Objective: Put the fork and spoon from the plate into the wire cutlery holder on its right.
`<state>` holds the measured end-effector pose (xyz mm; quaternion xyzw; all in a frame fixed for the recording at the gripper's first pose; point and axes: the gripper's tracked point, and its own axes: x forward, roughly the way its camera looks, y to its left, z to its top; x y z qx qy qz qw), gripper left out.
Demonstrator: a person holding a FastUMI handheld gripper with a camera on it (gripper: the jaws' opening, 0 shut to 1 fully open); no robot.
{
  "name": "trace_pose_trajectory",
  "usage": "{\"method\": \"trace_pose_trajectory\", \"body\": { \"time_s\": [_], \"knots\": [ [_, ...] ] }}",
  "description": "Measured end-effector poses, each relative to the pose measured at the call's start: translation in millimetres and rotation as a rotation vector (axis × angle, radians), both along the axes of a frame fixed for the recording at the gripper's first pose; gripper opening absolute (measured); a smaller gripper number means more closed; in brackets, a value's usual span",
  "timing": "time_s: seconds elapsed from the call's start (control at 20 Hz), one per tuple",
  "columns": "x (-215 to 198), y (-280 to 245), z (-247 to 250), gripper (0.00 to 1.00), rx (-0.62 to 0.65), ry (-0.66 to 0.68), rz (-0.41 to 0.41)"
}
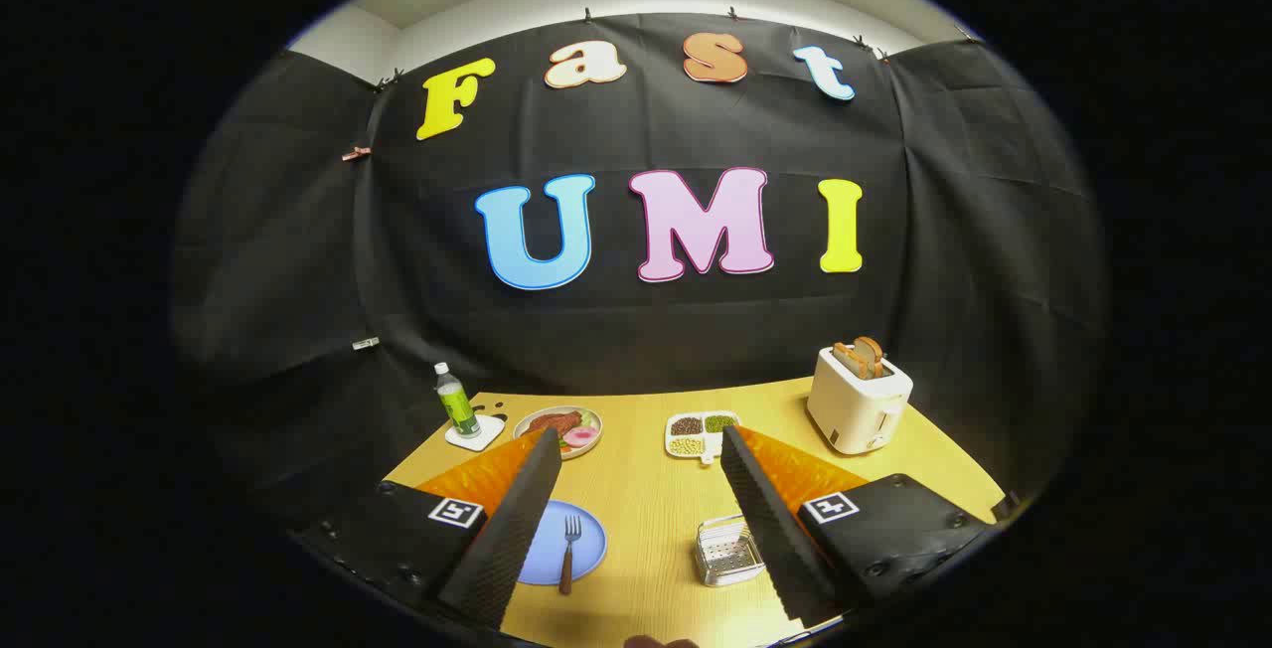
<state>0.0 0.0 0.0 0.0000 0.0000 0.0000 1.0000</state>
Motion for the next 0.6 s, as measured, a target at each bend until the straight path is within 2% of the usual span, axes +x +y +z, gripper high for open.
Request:
{"method": "trace_pose_trajectory", "body": {
  "time_s": [0.35,0.6],
  "knots": [
    [-5.0,-0.7,-5.5,1.0,-0.013,0.029,0.01],
    [-4.1,-5.5,-5.9,1.0,-0.018,0.03,-0.012]
  ]
}}
